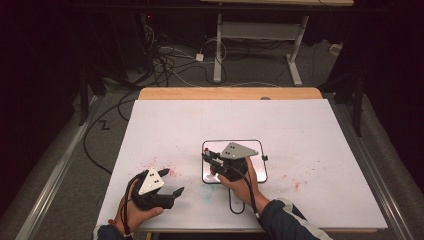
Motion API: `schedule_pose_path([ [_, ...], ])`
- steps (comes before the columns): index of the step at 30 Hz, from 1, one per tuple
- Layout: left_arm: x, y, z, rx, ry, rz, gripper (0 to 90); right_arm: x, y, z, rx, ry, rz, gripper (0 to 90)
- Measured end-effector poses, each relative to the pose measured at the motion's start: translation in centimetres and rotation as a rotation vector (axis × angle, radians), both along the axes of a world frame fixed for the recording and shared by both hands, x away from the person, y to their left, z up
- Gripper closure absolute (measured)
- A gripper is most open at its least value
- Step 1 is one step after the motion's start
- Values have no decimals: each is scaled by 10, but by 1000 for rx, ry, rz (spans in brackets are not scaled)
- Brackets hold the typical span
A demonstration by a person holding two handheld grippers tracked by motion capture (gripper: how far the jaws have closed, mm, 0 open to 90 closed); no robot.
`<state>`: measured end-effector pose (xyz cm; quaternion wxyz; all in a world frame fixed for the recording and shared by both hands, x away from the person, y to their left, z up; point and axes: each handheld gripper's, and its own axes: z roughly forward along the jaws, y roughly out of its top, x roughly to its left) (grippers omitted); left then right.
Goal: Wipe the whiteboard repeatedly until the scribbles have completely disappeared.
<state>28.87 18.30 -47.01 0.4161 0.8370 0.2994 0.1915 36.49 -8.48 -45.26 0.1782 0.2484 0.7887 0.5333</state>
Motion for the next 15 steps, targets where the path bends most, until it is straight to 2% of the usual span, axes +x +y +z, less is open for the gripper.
schedule_pose_path([
  [3,0,0,0,1,2,1,218,-3,0,0,-1,-4,15,820],
  [8,0,0,0,4,-1,-2,218,9,-17,1,-38,-50,-73,821],
  [10,0,-1,0,4,3,-1,218,9,-21,0,-9,-26,-75,821],
  [13,1,-1,0,7,3,-1,218,-3,-13,-1,7,-5,-14,821],
  [15,0,-2,0,9,3,-3,218,-13,-6,0,-17,-22,24,821],
])
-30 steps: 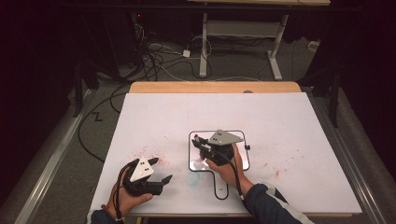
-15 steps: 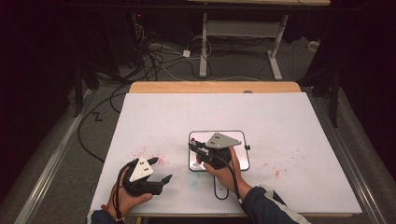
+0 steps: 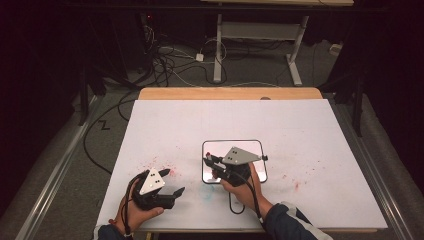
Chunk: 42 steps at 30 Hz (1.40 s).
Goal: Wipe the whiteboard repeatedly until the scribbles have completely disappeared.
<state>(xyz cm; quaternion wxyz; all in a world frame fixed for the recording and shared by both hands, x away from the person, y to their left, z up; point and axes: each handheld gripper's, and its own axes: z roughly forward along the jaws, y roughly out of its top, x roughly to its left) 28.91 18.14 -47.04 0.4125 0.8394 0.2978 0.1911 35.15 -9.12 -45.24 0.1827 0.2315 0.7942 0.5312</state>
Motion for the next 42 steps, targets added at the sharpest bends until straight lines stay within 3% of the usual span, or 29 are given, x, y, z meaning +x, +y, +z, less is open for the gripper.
schedule_pose_path([
  [2,-1,0,0,4,-4,2,218,-2,-1,1,-13,-10,7,821],
  [5,-1,1,1,-3,-6,5,217,6,-15,2,-29,-31,-52,821],
  [8,0,0,0,0,-5,3,218,15,-27,1,-14,-26,-97,821],
  [10,0,0,1,0,-4,2,218,14,-26,0,2,-19,-88,821],
  [13,1,-1,0,3,-4,2,218,3,-12,-1,17,-2,-29,821],
  [16,0,-1,0,6,-2,-2,218,-6,-4,-1,-3,-16,14,821],
  [20,0,-1,0,3,-3,-1,218,0,-14,0,-27,-46,-40,821],
  [22,0,-1,0,0,-2,-2,218,4,-19,-1,7,-22,-53,821],
  [27,0,-2,0,4,-4,-3,218,-7,-11,-2,-5,-39,-2,820],
  [31,0,-2,0,7,-1,-6,218,-2,-19,0,-28,-52,-42,821],
  [33,0,-2,0,4,1,-5,218,0,-23,-1,-4,-34,-47,821],
  [38,0,-3,0,3,3,-7,218,-10,-14,0,-16,-27,4,821],
  [42,-1,-3,0,7,2,-10,218,-13,-22,2,-49,-36,-3,821],
])
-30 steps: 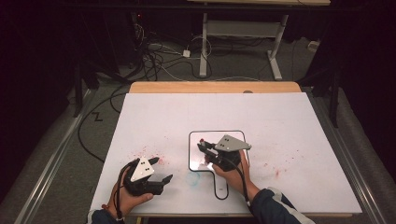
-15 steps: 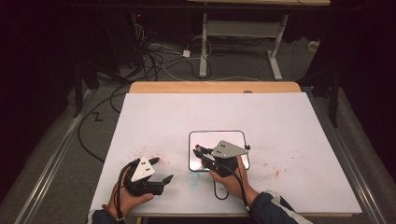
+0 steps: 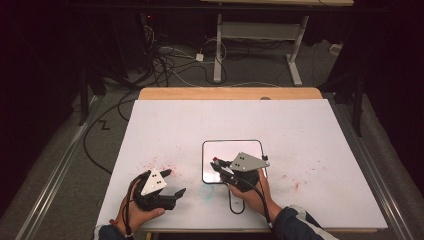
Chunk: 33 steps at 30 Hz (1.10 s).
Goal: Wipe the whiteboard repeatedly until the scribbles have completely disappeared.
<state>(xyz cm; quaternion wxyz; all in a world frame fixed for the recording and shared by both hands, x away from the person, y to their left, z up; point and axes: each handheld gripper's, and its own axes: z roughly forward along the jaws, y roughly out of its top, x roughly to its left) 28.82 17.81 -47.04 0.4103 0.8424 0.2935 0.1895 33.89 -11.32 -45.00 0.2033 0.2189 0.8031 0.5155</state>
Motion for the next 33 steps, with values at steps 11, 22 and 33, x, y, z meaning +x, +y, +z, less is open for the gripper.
schedule_pose_path([
  [11,0,-2,1,-7,0,-10,218,15,-11,0,19,8,-60,821],
  [22,-1,-1,2,-12,-5,-13,218,18,-12,0,-5,-23,-93,821],
  [33,1,-2,3,-19,-8,-11,213,15,5,-4,44,12,-62,820],
])
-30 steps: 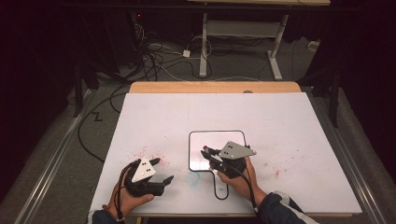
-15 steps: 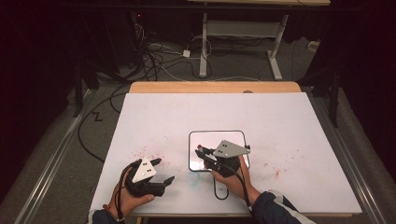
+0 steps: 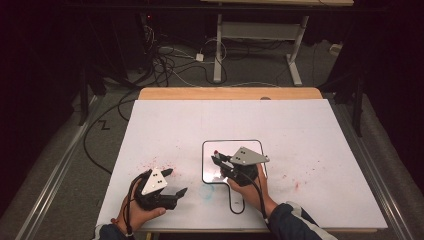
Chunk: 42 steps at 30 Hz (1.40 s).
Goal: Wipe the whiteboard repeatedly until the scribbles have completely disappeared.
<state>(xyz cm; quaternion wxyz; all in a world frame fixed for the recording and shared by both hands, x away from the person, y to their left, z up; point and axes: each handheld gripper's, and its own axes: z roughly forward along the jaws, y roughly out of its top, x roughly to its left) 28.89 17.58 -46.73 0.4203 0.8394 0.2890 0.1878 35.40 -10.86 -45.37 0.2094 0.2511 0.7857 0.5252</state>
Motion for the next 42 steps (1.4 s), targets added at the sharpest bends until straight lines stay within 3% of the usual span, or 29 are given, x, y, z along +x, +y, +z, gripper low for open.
schedule_pose_path([
  [2,0,1,0,-7,1,3,213,7,5,1,-21,-19,-5,820],
  [4,0,1,0,-10,0,3,213,18,3,2,-38,-25,-47,821],
  [7,1,1,-1,-10,5,4,213,31,-2,2,-17,-1,-95,821],
  [9,1,1,-1,-9,3,5,213,29,1,2,-26,-7,-84,820],
  [12,1,1,0,-13,0,6,213,23,13,1,4,13,-35,820],
  [16,-1,1,1,-14,-2,5,213,19,25,0,-13,-3,5,821],
  [22,0,3,0,-16,1,4,213,34,8,2,-11,12,-97,821],
  [24,0,2,0,-15,2,4,213,32,10,2,-22,6,-100,821],
  [30,0,2,0,-10,2,3,213,12,33,0,-4,17,26,820],
  [33,-1,2,1,-10,-2,4,213,7,37,1,-29,14,42,820],
  [36,-1,3,1,-12,-3,8,213,10,25,2,-58,-6,0,820],
  [39,-1,3,1,-9,-6,11,213,22,0,6,-10,36,-74,820],
  [42,-1,3,1,-4,-7,16,213,22,-22,14,33,46,-96,819],
])
